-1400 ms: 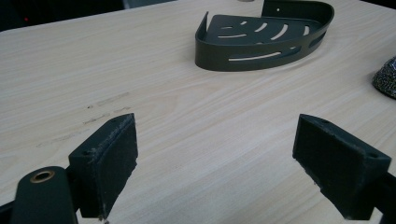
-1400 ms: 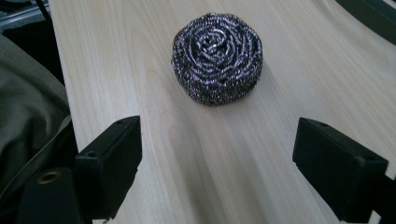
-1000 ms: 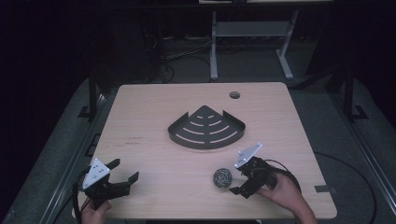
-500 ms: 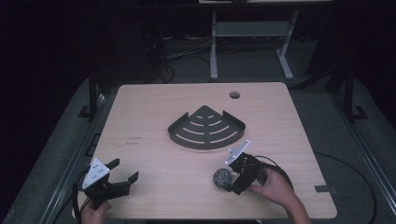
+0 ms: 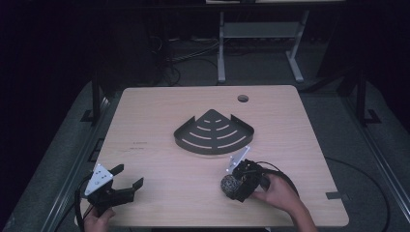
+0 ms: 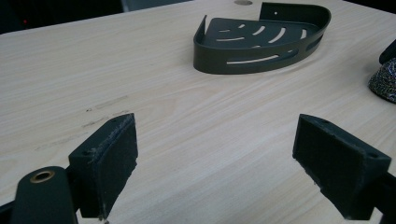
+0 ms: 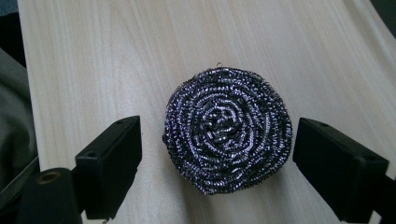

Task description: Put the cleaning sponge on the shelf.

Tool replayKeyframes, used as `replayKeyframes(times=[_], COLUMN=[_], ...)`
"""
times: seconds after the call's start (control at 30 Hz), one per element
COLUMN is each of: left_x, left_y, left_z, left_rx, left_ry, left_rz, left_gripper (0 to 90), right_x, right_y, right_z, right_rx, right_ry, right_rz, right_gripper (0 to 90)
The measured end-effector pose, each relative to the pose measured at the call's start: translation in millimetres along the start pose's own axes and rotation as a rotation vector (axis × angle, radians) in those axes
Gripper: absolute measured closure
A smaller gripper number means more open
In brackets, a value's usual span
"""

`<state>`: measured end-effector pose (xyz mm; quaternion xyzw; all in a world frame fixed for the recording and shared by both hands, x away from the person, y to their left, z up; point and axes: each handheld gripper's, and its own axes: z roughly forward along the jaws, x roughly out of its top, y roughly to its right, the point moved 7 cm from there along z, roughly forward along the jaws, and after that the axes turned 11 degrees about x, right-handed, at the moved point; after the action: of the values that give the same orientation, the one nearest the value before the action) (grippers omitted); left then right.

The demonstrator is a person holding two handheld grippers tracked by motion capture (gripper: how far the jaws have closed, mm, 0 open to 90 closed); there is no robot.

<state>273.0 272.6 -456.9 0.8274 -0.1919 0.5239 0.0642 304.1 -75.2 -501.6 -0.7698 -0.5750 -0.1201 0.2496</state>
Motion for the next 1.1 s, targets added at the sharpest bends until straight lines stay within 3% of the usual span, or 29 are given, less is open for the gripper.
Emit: replayKeyframes(times=[1.1], left_x=[1.5], left_y=[-0.6], left_z=[-1.2], left_rx=[0.000], left_ry=[0.009], left_rz=[-0.003], left_gripper=[13.3], right_x=[2.4], right_y=[3.6], right_z=[9.4], right_rx=[-0.031], right_ry=[-0.059], right_rz=[-0.028], right_gripper=[30.1])
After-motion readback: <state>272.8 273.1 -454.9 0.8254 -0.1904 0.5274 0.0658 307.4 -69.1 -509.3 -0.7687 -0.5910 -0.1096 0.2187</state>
